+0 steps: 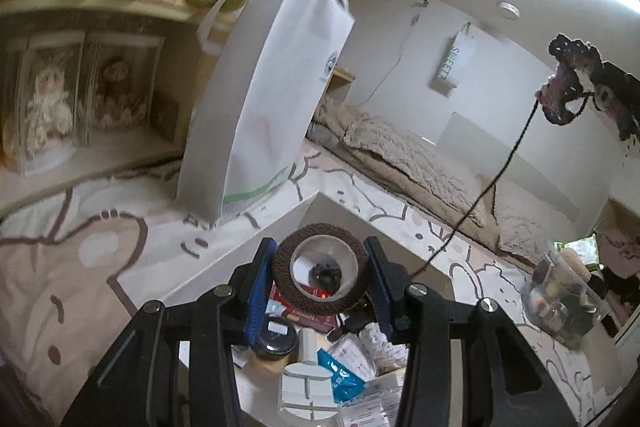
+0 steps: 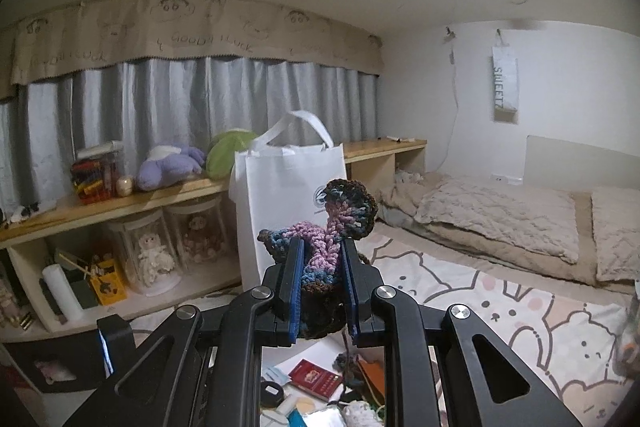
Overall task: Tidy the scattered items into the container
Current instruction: 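Carry the tape roll and crocheted coaster over the white cardboard box with both tools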
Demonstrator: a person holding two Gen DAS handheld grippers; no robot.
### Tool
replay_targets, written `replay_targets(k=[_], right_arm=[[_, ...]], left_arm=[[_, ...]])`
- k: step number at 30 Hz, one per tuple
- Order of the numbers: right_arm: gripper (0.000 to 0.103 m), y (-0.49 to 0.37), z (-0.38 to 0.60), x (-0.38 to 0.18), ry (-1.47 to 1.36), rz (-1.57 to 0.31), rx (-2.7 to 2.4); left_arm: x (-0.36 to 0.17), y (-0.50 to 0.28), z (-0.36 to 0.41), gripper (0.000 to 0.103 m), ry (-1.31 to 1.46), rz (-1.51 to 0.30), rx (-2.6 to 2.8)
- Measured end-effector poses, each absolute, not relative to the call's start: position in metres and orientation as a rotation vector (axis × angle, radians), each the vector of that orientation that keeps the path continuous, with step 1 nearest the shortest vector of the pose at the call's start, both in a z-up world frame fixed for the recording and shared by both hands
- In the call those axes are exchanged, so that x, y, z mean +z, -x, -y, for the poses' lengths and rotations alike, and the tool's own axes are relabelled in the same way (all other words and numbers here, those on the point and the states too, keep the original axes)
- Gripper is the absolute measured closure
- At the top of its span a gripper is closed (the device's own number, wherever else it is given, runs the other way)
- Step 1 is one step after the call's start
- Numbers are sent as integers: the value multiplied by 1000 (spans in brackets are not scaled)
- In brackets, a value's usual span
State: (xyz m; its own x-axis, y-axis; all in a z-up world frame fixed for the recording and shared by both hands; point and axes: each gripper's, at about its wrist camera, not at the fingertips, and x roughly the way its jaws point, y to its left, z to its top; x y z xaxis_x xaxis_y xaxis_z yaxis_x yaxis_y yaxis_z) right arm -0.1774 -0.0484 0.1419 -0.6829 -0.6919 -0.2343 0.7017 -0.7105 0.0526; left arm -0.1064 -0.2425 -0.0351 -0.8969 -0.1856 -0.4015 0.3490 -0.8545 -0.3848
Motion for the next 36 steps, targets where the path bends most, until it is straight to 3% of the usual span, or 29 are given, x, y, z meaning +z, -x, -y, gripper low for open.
replay_targets(k=[21, 36], right_arm=[[84, 225, 125, 95, -481, 2, -2265], [84, 249, 144, 61, -608, 11, -2257]], left_arm=[[-65, 123, 254, 59, -669, -632, -2665], [-75, 131, 247, 59, -751, -445, -2562]])
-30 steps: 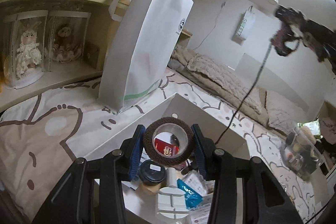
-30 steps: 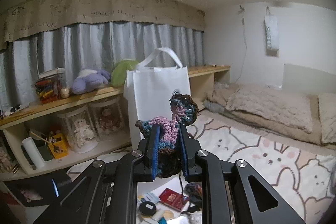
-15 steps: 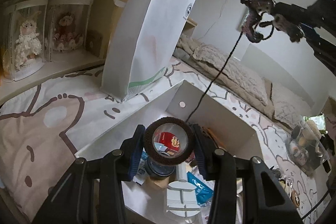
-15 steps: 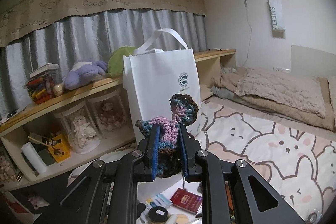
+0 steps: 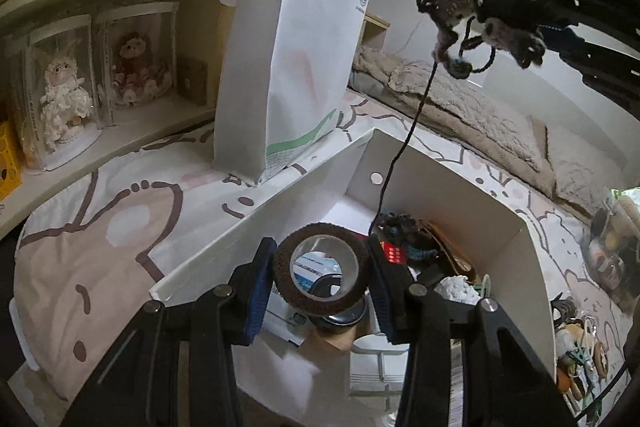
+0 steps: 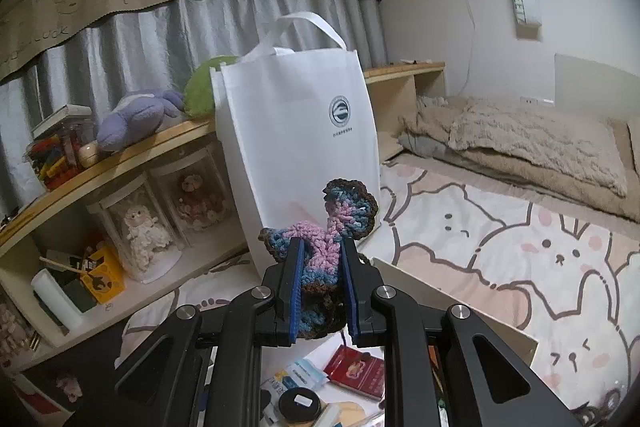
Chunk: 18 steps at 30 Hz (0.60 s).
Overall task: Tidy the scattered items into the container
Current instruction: 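Carry the tape roll and crocheted coaster over the white cardboard box with both tools, then open the right tool to drop the coaster while the left tool releases the tape roll into the box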
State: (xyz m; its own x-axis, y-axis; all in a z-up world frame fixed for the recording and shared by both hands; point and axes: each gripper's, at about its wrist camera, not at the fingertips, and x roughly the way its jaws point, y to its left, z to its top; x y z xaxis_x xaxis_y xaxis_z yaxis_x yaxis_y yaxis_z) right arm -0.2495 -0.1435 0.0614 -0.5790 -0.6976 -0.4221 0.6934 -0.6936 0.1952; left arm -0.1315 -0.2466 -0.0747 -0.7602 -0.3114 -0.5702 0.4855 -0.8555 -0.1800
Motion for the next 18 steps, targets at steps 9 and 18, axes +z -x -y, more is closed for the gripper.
replay_targets(k=[9, 18], right_arm=[[84, 267, 153, 41, -699, 43, -2246], [84, 289, 167, 11, -854, 74, -2209]], left_arm=[[-72, 125, 252, 45, -721, -446, -2531], [-70, 124, 249, 37, -719, -452, -2552]])
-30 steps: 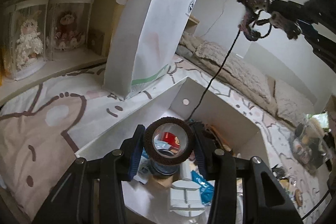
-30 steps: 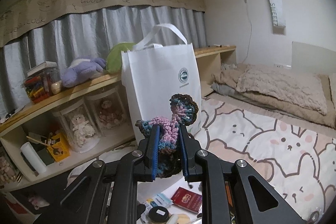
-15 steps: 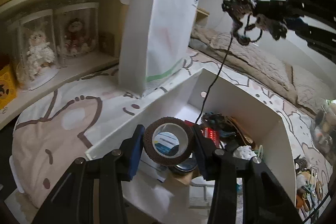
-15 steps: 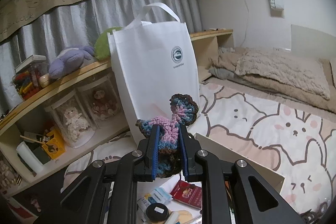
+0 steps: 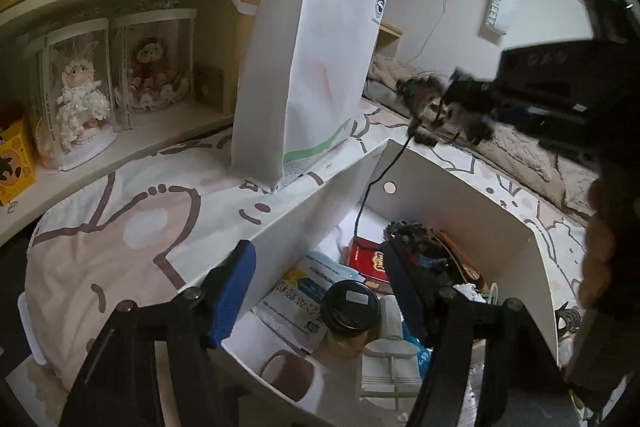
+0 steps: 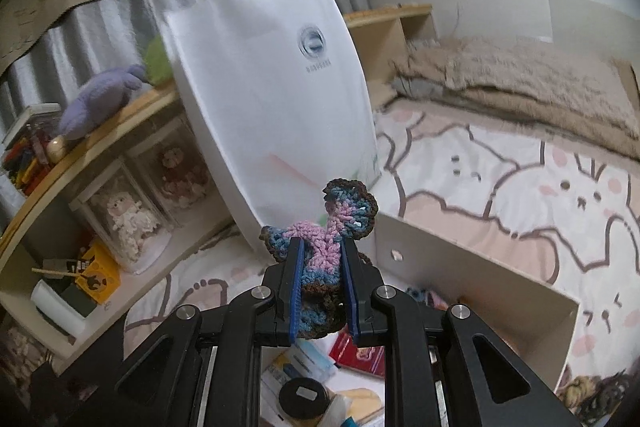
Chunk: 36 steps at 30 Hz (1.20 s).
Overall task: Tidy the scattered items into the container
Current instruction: 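Open the right tool to drop the coaster while the left tool releases the tape roll into the box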
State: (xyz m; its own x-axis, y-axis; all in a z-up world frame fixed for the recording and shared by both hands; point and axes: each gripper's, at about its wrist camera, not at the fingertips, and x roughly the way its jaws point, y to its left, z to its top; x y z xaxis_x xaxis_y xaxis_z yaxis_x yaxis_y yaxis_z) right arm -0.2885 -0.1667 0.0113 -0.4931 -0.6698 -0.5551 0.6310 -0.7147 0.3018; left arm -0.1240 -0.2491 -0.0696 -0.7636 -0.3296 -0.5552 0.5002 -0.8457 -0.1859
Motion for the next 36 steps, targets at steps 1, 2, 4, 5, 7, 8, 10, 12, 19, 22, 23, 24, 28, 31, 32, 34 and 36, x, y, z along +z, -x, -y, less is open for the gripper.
replay_targets(k=[1, 2, 4, 5, 7, 8, 10, 12, 19, 22, 23, 24, 28, 31, 32, 34, 36], right_arm=[[84, 292, 169, 6, -886, 74, -2202], [84, 296, 172, 1, -913, 76, -2196], [84, 303, 174, -10, -963, 82, -2183], [84, 306, 176, -14, -984, 84, -2179], [84, 313, 180, -25, -1034, 76, -2167], [84, 316, 182, -29, -1052, 72, -2162], [84, 322, 186, -40, -1095, 65, -2160], [84, 328, 189, -48, -1121, 55, -2161], [84, 348, 198, -60, -1172, 18, -2184], [84, 353, 203, -65, -1205, 6, -2168], [84, 354, 204, -67, -1215, 1, -2156], [84, 355, 205, -69, -1219, -3, -2149], [58, 353, 207, -71, -1216, -49, -2181], [8, 351, 203, -66, -1191, -50, -2198], [8, 350, 201, -64, -1184, -45, -2199], [8, 349, 198, -60, -1174, -34, -2195], [7, 346, 194, -56, -1156, -36, -2201]], left_arm=[[-70, 124, 248, 37, -721, -446, -2554], [-70, 125, 247, 37, -722, -442, -2556], [-69, 124, 246, 37, -723, -438, -2560], [-68, 123, 246, 37, -720, -432, -2563], [-66, 122, 244, 37, -715, -419, -2571], [-65, 121, 243, 37, -713, -410, -2575], [-63, 120, 241, 37, -713, -390, -2578], [-62, 120, 239, 37, -716, -377, -2587], [-62, 122, 238, 37, -730, -382, -2610], [-62, 122, 239, 37, -728, -394, -2617], [-62, 121, 240, 37, -725, -398, -2615], [-62, 120, 241, 37, -723, -401, -2611], [-62, 118, 243, 37, -718, -405, -2599], [-62, 118, 243, 37, -718, -406, -2601], [-62, 118, 242, 37, -718, -405, -2602], [-62, 118, 241, 37, -719, -401, -2604], [-62, 117, 240, 37, -720, -400, -2606]])
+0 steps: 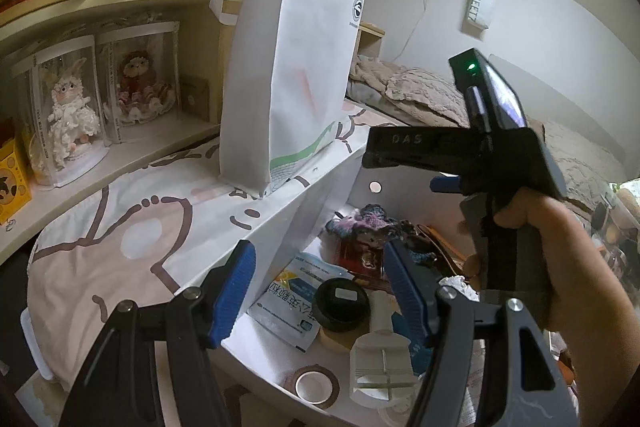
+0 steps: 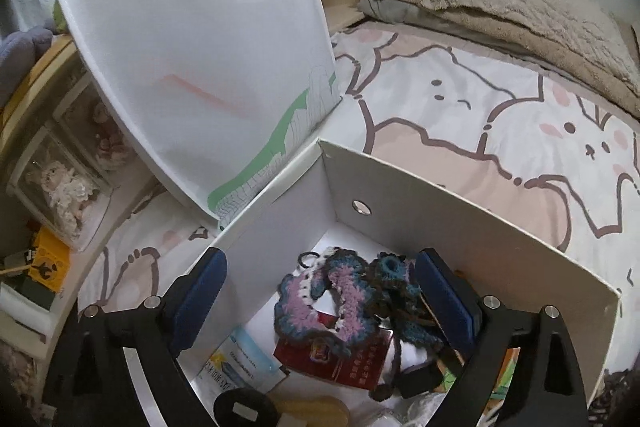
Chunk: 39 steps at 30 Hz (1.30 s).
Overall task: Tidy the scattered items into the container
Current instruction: 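Open the right tool to drop the coaster while the left tool releases the tape roll into the box, then withdraw both tools from the box toward the remaining items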
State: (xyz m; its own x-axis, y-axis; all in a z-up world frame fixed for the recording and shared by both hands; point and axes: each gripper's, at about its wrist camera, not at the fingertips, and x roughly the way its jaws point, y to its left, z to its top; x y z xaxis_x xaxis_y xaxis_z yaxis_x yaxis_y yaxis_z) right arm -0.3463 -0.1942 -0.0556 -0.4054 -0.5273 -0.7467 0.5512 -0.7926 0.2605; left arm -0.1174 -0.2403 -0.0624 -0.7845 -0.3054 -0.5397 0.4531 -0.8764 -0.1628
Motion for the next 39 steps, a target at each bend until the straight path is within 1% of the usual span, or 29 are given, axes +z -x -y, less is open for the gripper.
replay_targets(k=[3, 10, 11, 13, 18, 19, 20, 21, 25, 28, 32, 34, 39], right_arm=[[6, 343, 190, -52, -1142, -57, -2208], [4, 334, 175, -45, -1108, -21, -2196], [3, 332, 173, -44, -1099, -17, -2197], [3, 325, 167, -40, -1074, -8, -2196], [3, 311, 155, -34, -1035, -14, -2200], [2, 307, 152, -32, -1025, -24, -2204], [0, 304, 150, -31, -1019, -34, -2204], [0, 299, 147, -30, -1013, -51, -2204], [0, 283, 135, -28, -974, -93, -2215], [0, 273, 123, -29, -959, -94, -2233], [0, 259, 107, -29, -911, -135, -2273], [0, 253, 95, -29, -895, -125, -2287], [0, 244, 69, -30, -848, -58, -2331]], left_arm=[[-63, 117, 240, 37, -720, -400, -2606], [-63, 117, 240, 35, -720, -402, -2609], [-63, 117, 240, 27, -720, -401, -2605], [-63, 116, 240, 18, -719, -406, -2602], [-61, 115, 240, 17, -714, -414, -2600], [-61, 114, 240, 16, -714, -403, -2594], [-61, 114, 239, 10, -712, -389, -2584], [-61, 114, 239, 8, -711, -378, -2577], [-61, 116, 236, 6, -719, -354, -2577], [-62, 119, 233, 0, -729, -330, -2570], [-60, 118, 232, 0, -729, -342, -2578], [-59, 119, 232, 0, -739, -347, -2575], [-61, 123, 227, 0, -758, -295, -2560]])
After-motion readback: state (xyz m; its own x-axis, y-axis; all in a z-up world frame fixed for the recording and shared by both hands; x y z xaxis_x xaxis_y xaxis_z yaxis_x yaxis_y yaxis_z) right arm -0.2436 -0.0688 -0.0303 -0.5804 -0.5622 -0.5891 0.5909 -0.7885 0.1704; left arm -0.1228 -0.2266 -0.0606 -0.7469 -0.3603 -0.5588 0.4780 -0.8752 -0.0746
